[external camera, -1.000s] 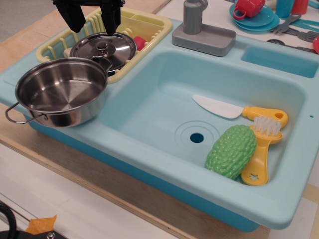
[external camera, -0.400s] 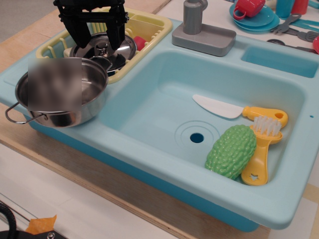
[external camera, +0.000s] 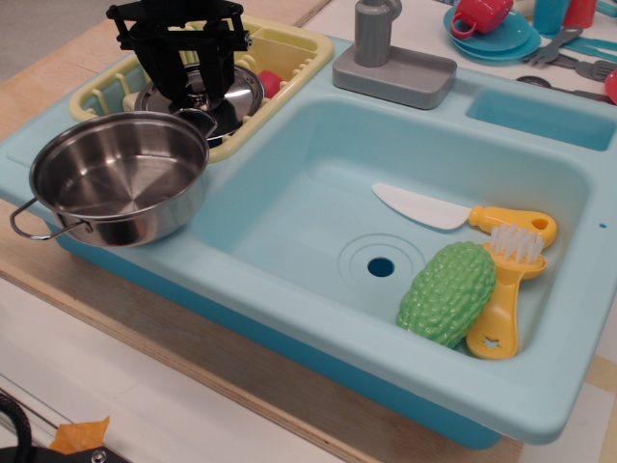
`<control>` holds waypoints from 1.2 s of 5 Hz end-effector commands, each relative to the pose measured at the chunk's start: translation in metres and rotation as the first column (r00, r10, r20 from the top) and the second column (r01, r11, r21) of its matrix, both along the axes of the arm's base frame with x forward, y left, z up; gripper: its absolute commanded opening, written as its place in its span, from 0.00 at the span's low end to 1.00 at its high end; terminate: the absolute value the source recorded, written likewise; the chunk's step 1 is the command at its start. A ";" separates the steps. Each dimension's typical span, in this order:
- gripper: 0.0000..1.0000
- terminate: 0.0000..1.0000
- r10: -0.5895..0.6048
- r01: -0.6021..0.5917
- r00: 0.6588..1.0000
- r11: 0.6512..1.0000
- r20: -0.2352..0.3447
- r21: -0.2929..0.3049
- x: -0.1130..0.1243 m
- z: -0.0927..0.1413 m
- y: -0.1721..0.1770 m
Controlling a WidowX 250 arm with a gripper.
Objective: Put lid on pot or pan
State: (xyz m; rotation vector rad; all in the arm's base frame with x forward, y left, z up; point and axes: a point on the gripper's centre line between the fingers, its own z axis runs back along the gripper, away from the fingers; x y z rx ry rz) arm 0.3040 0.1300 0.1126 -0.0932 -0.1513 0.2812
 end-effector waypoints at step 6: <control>0.00 0.00 0.200 -0.196 0.979 0.976 -0.033 0.096 -0.044 0.108 -0.022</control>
